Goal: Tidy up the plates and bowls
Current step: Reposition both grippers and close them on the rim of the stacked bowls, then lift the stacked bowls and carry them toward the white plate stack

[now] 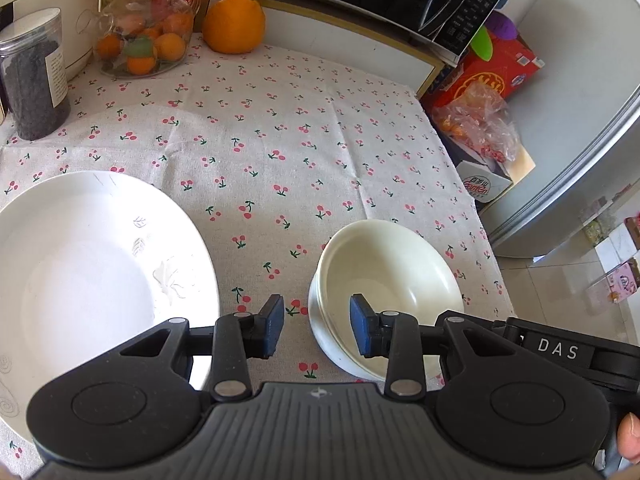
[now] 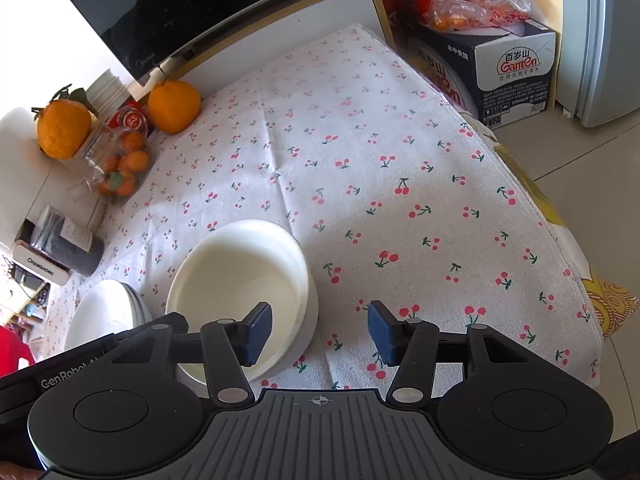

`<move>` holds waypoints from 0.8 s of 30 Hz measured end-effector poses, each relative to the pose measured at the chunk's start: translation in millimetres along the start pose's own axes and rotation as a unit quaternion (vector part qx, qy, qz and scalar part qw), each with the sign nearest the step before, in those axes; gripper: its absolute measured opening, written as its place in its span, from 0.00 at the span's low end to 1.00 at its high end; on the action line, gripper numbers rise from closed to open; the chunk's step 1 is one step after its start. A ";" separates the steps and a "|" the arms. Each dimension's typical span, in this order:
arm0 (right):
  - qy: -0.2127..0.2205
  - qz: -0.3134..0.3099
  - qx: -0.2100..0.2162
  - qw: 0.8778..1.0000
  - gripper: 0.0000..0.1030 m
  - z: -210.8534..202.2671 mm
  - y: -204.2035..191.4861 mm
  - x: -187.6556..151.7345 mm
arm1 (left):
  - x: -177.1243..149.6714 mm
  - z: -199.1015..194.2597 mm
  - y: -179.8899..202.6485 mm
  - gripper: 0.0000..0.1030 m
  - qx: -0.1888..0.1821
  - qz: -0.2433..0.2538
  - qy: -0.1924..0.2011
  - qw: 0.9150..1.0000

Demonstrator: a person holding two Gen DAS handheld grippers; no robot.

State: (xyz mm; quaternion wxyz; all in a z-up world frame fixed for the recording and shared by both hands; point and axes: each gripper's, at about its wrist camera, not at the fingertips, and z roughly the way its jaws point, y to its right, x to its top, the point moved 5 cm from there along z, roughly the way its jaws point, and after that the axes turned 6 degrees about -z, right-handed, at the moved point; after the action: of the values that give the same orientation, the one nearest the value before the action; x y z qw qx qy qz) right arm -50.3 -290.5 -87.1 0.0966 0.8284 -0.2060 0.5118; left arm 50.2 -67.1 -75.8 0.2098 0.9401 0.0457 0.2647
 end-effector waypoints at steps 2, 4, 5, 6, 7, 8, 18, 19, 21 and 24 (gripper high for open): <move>-0.001 0.001 -0.005 1.000 0.46 3.8 -1.7 0.5 | 0.5 1.4 1.1 0.28 -0.001 0.003 0.001 1.000; -0.005 0.001 -0.013 1.000 0.42 8.9 -3.1 1.1 | 0.0 4.2 3.5 0.26 0.001 0.011 0.001 1.000; -0.007 0.001 -0.015 1.000 0.41 11.7 -4.1 1.4 | -0.5 6.0 4.4 0.24 0.002 0.014 0.000 1.000; -0.010 0.000 -0.018 1.000 0.37 15.2 -5.6 1.9 | -0.8 9.2 4.7 0.22 0.004 0.016 -0.002 1.000; -0.014 -0.003 -0.021 1.000 0.34 18.7 -7.3 1.9 | -1.1 12.8 5.0 0.19 0.005 0.019 -0.005 1.000; -0.017 -0.008 -0.025 1.000 0.31 22.2 -9.4 1.7 | -1.6 15.7 5.1 0.13 0.006 0.021 -0.007 1.000; 0.009 -0.030 -0.020 0.999 0.16 10.1 -21.5 5.1 | -0.4 -1.4 8.7 0.12 -0.003 0.032 0.010 0.999; 0.008 -0.032 -0.020 0.999 0.16 9.8 -22.5 4.7 | 0.0 -2.0 8.6 0.12 -0.001 0.032 0.012 0.999; 0.011 -0.036 -0.022 0.999 0.16 8.5 -24.8 5.0 | 0.2 -2.9 9.2 0.12 0.002 0.036 0.015 0.999; 0.027 -0.043 -0.026 0.998 0.16 2.8 -30.3 7.4 | 1.0 -5.1 12.0 0.12 0.003 0.040 0.023 0.999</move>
State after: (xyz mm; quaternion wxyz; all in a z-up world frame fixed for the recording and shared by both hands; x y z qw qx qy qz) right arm -31.8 -266.2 -80.3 0.1453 0.8196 -0.1811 0.5238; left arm 48.1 -75.9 -66.3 0.1949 0.9355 0.0135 0.2943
